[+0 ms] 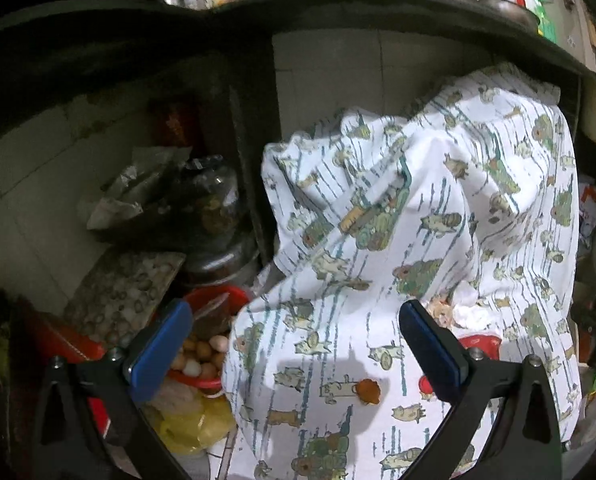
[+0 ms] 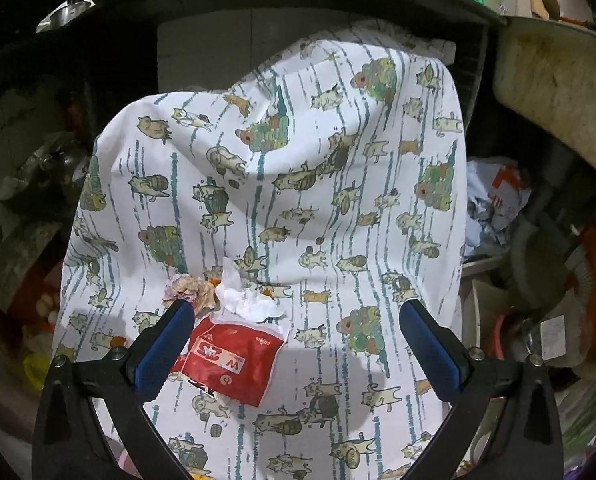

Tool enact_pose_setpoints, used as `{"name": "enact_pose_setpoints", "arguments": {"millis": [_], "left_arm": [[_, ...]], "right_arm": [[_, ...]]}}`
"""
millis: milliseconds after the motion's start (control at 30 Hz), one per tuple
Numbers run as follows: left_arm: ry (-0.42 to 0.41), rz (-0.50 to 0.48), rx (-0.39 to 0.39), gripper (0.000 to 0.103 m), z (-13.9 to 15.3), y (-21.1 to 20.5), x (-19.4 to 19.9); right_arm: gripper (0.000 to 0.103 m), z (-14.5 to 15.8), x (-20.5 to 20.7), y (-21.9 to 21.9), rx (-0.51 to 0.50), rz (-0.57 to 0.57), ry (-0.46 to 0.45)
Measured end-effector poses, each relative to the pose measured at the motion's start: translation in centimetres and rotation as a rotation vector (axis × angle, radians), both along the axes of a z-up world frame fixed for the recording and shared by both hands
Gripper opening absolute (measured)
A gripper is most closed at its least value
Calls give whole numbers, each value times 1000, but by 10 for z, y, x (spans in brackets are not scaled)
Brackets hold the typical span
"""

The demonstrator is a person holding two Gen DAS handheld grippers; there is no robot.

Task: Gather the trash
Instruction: 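Grasp the red W paper bag with the right tool while the left tool grasps a brown crumb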

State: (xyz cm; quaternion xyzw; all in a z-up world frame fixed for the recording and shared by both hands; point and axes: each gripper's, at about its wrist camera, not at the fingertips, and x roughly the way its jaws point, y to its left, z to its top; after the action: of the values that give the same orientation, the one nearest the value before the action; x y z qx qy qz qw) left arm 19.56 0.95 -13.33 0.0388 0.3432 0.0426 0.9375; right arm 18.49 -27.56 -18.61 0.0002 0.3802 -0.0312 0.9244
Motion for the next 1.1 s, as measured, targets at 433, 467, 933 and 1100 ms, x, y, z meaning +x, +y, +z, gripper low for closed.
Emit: {"name": "enact_pose_setpoints", "arguments": {"millis": [433, 467, 933, 1100], "left_arm": [[501, -146, -161, 102, -98, -25, 62], [529, -146, -157, 98, -105, -29, 64], [717, -77, -65, 42, -195, -55, 91], [700, -112, -43, 28, -188, -64, 84]], "right_arm": [[103, -20, 11, -30, 107, -46, 139], [103, -22, 12, -32, 108, -49, 148], [103, -40, 20, -52, 73, -61, 227], [103, -44, 22, -52, 76, -61, 242]]}}
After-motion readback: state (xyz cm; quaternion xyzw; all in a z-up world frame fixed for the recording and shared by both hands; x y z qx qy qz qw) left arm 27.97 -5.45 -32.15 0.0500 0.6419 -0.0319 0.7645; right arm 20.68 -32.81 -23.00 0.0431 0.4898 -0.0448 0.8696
